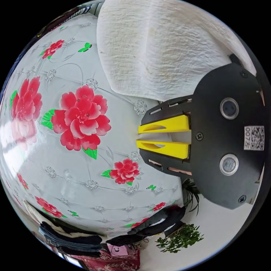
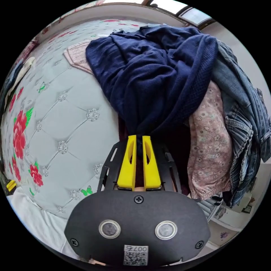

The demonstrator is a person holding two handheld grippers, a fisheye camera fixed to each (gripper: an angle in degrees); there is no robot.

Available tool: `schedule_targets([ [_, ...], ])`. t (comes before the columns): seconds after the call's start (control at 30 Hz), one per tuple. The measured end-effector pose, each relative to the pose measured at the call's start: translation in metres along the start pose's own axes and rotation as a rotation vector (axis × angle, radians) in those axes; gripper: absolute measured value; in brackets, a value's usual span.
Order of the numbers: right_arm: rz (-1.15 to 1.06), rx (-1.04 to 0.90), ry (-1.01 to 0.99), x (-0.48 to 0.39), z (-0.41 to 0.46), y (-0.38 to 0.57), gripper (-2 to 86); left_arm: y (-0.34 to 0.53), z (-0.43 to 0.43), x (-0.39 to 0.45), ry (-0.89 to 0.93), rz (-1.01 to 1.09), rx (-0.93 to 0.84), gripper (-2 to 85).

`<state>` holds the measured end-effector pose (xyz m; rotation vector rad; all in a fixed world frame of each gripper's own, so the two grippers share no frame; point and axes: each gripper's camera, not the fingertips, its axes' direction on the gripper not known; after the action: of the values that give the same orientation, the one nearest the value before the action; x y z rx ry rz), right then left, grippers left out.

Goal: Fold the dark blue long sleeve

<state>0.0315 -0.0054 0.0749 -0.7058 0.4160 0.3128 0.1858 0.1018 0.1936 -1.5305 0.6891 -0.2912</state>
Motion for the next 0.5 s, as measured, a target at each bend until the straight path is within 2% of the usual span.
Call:
schedule_targets([
  [0.1, -0.138, 0.232, -0.275, -0.051, -0.068, 0.033, 0.9, 0.02, 0.011, -0.016, 0.087, -0.179, 0.085, 4.3],
  [0.13, -0.163, 0.25, -0.314, -0.063, -0.079, 0.039, 0.8, 0.029, 0.014, -0.023, 0.136, -0.242, 0.127, 4.9],
  [0.23, -0.303, 0.305, -0.604, -0.126, -0.132, 0.064, 0.3, 0.05, 0.011, -0.037, 0.272, -0.327, 0.277, 9.4],
  [0.3, -0.436, 0.356, -0.884, -0.171, -0.178, 0.081, 0.0, 0.06, -0.001, -0.041, 0.319, -0.317, 0.384, 11.1],
  [0.37, -0.523, 0.408, -1.061, -0.189, -0.22, 0.088, -0.1, 0.074, -0.02, -0.048, 0.331, -0.291, 0.511, 11.8],
  [0.5, -0.667, 0.579, -1.279, -0.184, -0.327, 0.095, -0.3, 0.096, -0.047, -0.056, 0.31, -0.218, 0.666, 12.4],
])
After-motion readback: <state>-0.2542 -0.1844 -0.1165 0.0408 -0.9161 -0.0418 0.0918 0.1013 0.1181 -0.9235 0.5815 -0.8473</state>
